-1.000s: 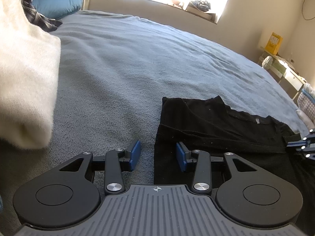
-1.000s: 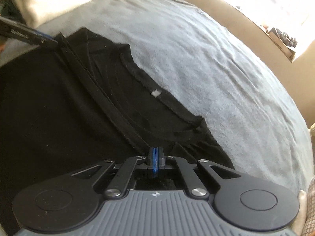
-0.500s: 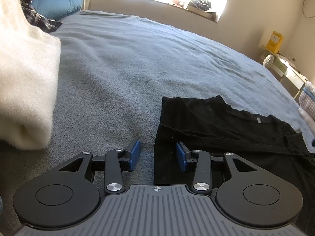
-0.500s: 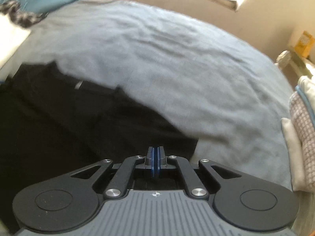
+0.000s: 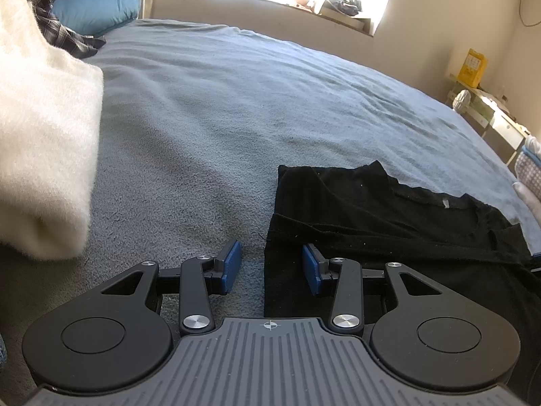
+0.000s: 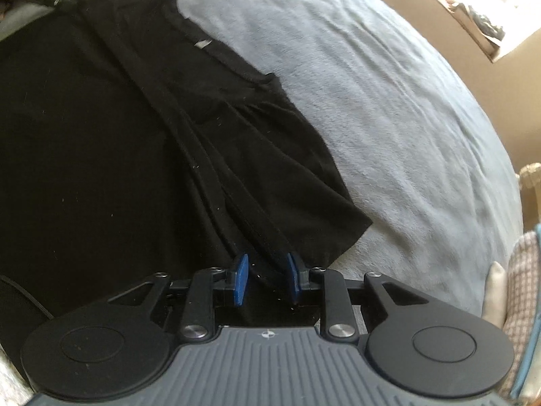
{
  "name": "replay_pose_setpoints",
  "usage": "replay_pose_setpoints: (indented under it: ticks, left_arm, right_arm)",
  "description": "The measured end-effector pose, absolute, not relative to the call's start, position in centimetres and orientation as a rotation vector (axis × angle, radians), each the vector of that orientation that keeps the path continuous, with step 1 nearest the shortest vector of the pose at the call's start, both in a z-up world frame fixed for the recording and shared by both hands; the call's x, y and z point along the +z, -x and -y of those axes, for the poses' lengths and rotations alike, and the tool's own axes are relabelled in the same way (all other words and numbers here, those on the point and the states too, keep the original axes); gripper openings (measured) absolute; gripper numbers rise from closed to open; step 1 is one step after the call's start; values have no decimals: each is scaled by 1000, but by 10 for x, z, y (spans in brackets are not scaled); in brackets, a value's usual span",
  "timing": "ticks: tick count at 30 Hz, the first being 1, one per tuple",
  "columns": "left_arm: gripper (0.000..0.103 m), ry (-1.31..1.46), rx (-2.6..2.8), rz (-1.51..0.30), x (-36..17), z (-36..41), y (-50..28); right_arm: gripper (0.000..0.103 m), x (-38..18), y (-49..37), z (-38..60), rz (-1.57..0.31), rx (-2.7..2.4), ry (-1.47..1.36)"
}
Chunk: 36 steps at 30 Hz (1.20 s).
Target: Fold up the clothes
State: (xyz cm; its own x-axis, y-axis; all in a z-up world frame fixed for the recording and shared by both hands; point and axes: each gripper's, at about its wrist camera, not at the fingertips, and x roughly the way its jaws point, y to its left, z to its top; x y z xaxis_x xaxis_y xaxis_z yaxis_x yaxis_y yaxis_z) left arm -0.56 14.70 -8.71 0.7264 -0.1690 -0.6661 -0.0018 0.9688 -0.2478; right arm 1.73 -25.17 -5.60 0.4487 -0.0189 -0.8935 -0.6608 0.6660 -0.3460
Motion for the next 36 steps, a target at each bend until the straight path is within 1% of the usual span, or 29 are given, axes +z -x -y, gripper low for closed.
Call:
replay_pose_setpoints:
  ticks: [8,11,13,15,22,26,28,29,30,31,34,36]
  left_arm:
    - [41,229,-95,-755,-87,-146,4]
    - [41,226,-94,-755,-87,-145,4]
    - [41,228,-95,-755,-87,-146,4]
    - [41,229,-94,-756,-87,-146,4]
    - [41,226,-93,-758,-87,-146,4]
    - [41,227,-91,-759,-87,-145,4]
    - [41,226,-91,-759,-86,-145,5]
    - [41,226,-91,-759,-86,-145,4]
    - [41,227,-91,-759,-86,-145,4]
    - [41,226,-91,-759,-86,-145,4]
    - [41,222,-90,-759,-87,-145,4]
    - [41,222,-89,-759,-86,-144,4]
  right_arm:
    - [26,-57,-16,249,-1060,494,829]
    - [23,-63,-17,248,-1074,492,831]
    - [3,-65,-17,246,-1083,492,820]
    - [2,-64,-14,244,-1061,480,827]
    - [2,-46,-13,256,-987,374,745]
    - [2,-53,-20,257,-977,323,715]
    - [4,-60,-25,258,-976,286,690]
    - [5,-60,-28,261,-975,264,647]
    - [9,-59,-31,266,-975,241,596]
    - [10,-54,-34,274,-969,201,525]
    - [11,-34,-41,309,-939,37,307]
    - [12,-20,-44,341,-950,-29,132]
